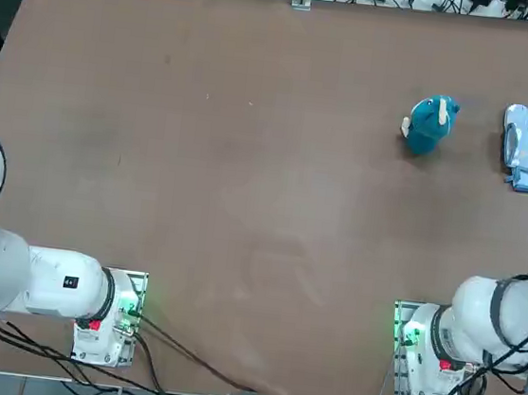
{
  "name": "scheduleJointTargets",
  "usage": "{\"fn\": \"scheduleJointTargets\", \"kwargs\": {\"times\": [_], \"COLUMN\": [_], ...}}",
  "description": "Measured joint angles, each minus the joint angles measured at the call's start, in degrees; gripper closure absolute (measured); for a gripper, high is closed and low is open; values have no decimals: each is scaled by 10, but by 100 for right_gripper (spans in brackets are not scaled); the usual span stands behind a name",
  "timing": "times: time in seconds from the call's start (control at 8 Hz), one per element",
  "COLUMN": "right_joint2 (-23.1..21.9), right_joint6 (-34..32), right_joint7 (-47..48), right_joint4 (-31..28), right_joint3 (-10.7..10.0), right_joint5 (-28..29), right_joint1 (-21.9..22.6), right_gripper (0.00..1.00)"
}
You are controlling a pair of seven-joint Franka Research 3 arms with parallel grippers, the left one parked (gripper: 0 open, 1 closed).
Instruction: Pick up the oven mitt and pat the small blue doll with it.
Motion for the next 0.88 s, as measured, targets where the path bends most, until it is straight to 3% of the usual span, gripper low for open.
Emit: {"fn": "scheduleJointTargets", "kwargs": {"times": [0.25, 0.62, 0.88], "right_joint2": [-24, -50, -70], "right_joint6": [-14, 1, 11], "right_joint7": [1, 2, -8], "right_joint4": [-10, -53, -85], "right_joint3": [-81, -185, -208], "right_joint5": [6, 29, 45], "right_joint1": [93, 183, 190], "right_gripper": [0, 0, 0]}}
